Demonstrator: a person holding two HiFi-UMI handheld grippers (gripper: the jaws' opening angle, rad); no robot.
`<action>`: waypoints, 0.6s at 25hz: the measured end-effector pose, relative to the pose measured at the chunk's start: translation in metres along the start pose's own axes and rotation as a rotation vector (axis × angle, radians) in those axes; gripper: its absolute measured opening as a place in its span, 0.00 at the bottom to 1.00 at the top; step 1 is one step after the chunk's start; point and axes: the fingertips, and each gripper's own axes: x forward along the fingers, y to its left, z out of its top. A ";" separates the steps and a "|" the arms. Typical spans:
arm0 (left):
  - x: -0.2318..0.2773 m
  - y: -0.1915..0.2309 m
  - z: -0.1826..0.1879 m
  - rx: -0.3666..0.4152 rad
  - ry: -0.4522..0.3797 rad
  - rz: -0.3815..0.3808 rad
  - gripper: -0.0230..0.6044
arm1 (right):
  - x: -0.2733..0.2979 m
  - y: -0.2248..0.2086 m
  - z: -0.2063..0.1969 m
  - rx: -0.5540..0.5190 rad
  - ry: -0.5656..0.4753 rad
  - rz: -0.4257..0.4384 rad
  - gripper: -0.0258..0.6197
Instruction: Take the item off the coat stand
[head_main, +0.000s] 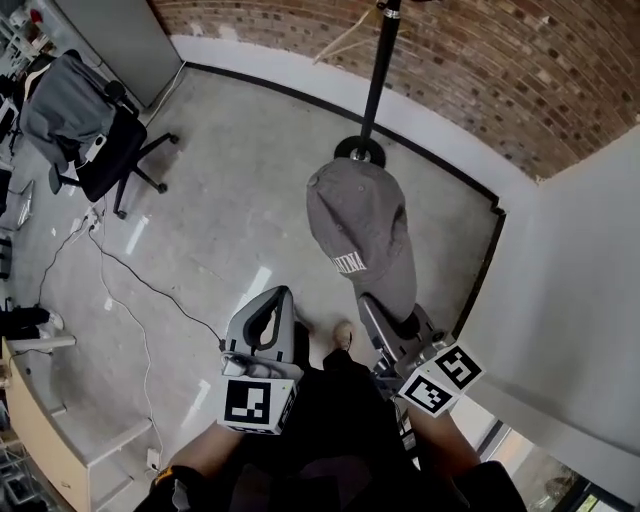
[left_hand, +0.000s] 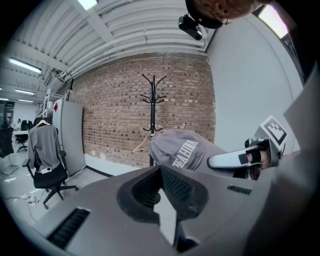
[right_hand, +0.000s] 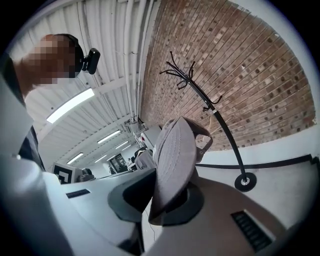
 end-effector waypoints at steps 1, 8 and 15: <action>-0.002 -0.007 -0.006 0.007 0.009 -0.002 0.08 | -0.006 -0.003 -0.005 0.000 0.003 -0.006 0.09; 0.003 -0.042 -0.027 0.030 0.033 -0.021 0.08 | -0.043 -0.016 -0.025 -0.027 0.011 -0.036 0.09; 0.019 -0.073 -0.024 0.039 0.035 -0.080 0.08 | -0.067 -0.027 -0.026 -0.091 0.035 -0.096 0.09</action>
